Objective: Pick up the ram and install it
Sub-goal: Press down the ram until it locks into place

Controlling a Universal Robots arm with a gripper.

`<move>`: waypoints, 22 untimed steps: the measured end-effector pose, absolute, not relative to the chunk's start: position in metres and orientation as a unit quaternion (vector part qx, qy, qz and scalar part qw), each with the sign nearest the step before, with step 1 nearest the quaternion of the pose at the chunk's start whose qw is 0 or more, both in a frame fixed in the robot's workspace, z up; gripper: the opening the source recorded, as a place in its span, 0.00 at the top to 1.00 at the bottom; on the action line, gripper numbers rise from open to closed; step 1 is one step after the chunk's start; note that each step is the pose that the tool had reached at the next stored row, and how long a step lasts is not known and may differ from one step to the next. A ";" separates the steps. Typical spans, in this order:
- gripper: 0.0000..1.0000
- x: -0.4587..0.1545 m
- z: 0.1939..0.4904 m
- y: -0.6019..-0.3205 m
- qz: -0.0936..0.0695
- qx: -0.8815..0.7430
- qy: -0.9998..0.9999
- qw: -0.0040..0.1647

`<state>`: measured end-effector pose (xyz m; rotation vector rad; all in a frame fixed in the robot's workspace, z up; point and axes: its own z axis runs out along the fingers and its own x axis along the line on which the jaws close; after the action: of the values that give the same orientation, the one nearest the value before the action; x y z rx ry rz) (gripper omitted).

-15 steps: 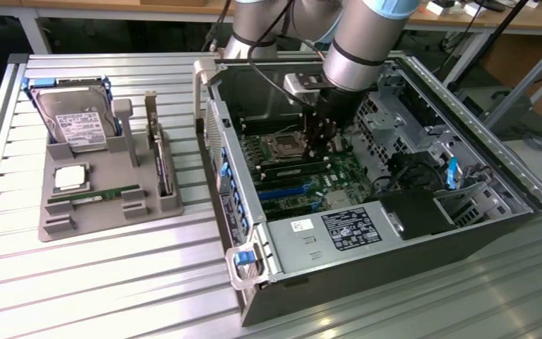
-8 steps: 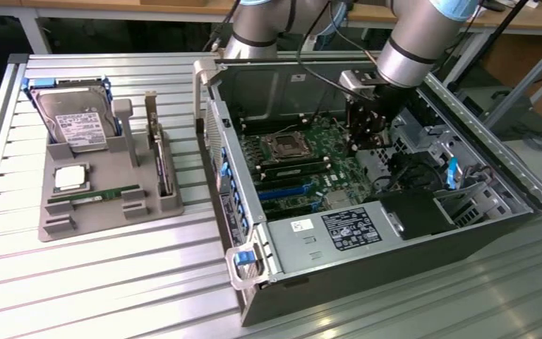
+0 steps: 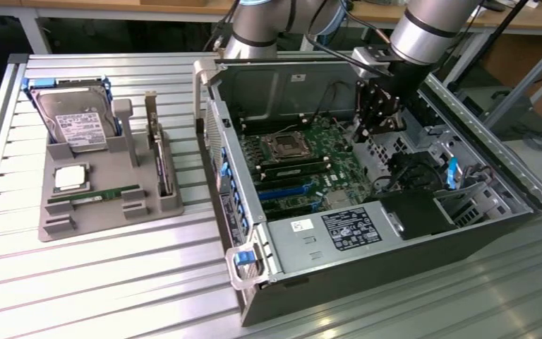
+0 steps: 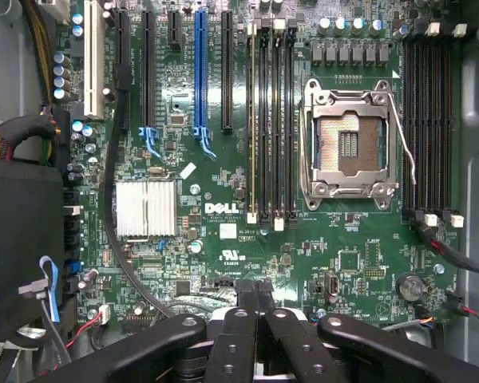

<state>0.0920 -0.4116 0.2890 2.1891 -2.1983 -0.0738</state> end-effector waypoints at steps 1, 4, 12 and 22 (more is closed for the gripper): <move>0.90 0.092 0.289 -0.412 -0.024 0.705 -0.708 0.019; 0.90 0.092 0.289 -0.412 -0.024 0.705 -0.708 0.019; 0.90 0.092 0.289 -0.412 -0.023 0.672 -0.740 0.020; 0.90 0.092 0.289 -0.412 -0.015 0.603 -0.797 0.026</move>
<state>0.0920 -0.4116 0.2889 1.8632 -2.4635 -0.0463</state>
